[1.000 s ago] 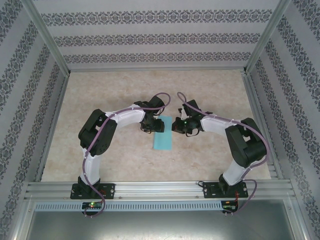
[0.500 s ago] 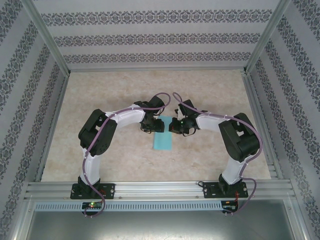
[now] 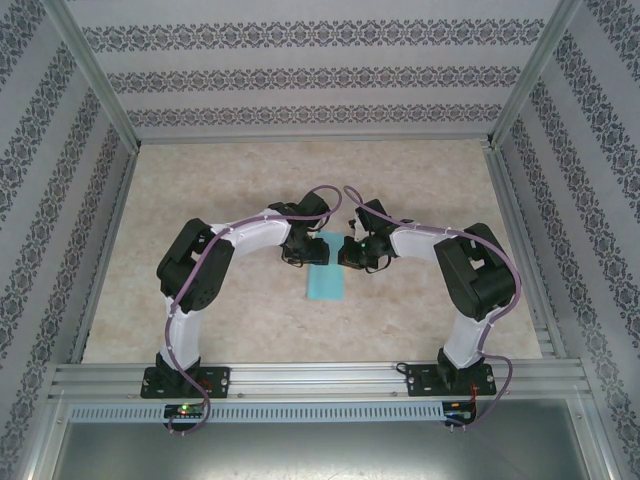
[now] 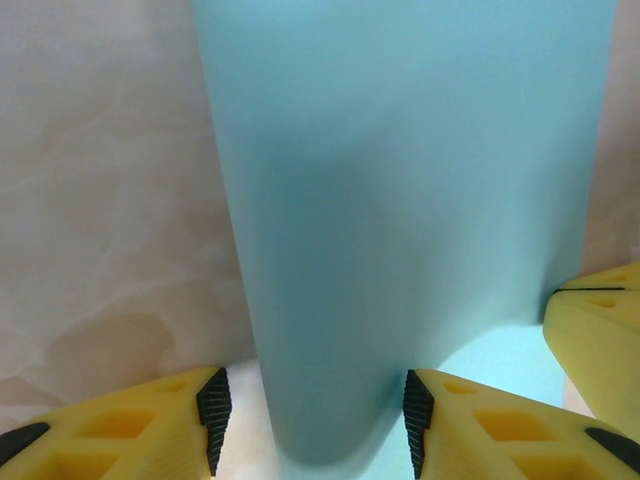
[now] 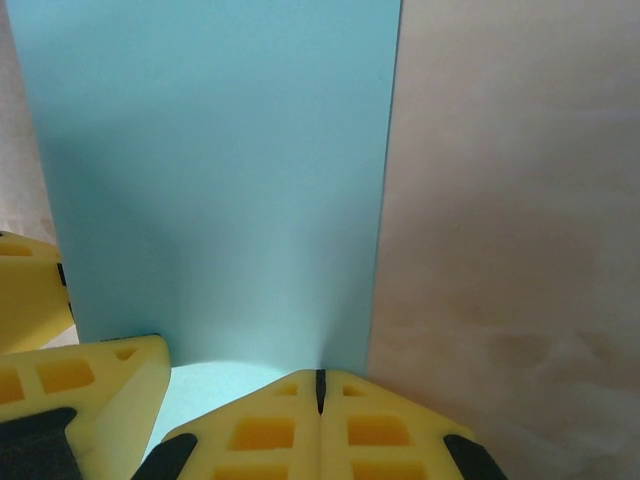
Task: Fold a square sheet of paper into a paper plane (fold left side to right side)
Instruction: Hold the square sheet of paper at the center of the table, then first fold the square sheet of paper in half at the center of the table.
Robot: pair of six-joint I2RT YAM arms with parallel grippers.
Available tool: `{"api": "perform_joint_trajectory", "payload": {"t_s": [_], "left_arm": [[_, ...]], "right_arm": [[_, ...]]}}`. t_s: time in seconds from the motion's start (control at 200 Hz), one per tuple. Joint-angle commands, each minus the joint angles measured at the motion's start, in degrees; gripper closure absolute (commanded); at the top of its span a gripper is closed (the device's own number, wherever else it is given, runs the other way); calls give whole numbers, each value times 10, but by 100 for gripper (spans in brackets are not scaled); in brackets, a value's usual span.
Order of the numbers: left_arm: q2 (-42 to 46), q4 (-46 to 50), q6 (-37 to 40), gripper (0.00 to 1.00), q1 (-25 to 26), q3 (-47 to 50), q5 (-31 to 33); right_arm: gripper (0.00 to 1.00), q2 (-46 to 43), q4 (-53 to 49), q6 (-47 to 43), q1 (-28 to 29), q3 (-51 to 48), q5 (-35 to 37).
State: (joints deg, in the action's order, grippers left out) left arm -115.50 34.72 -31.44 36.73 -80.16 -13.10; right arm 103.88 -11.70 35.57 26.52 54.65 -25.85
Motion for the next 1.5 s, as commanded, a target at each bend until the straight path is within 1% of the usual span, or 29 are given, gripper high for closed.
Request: {"api": "perform_joint_trajectory", "payload": {"t_s": [0.0, 0.215, 0.425, 0.475, 0.515, 0.565, 0.684, 0.769, 1.024, 1.074, 1.169, 1.284, 1.494], "left_arm": [[15, 1, 17, 45, 13, -5, 8], [81, 1, 21, 41, -7, -7, 10], [168, -44, 7, 35, -28, 39, 11], [185, -60, 7, 37, -32, 53, -3], [193, -76, 6, 40, -36, 61, -27], [198, -95, 1, 46, -37, 71, -60], [183, -143, -19, 59, -38, 83, -140], [169, -182, -40, 65, -38, 97, -174], [103, -243, -77, 75, -38, 118, -219], [93, -255, -80, 75, -38, 119, -229], [79, -265, -81, 75, -38, 124, -232], [59, -251, -70, 75, -38, 120, -224], [38, -213, -41, 76, -38, 118, -181]], "right_arm": [[100, 29, -40, -15, 9, -11, 27], [100, 31, -40, -16, 9, -13, 26], [100, 32, -40, -17, 10, -12, 26], [100, 31, -41, -17, 10, -12, 26], [100, 31, -41, -17, 10, -11, 27], [100, 31, -43, -18, 10, -11, 28], [100, 30, -44, -19, 10, -10, 31], [100, 30, -47, -20, 11, -8, 31], [100, 29, -55, -23, 12, -4, 36], [100, 30, -54, -22, 12, -3, 36], [100, 32, -57, -22, 13, 0, 37], [100, 31, -64, -24, 13, 2, 43], [100, 33, -74, -29, 13, 4, 45]]}}
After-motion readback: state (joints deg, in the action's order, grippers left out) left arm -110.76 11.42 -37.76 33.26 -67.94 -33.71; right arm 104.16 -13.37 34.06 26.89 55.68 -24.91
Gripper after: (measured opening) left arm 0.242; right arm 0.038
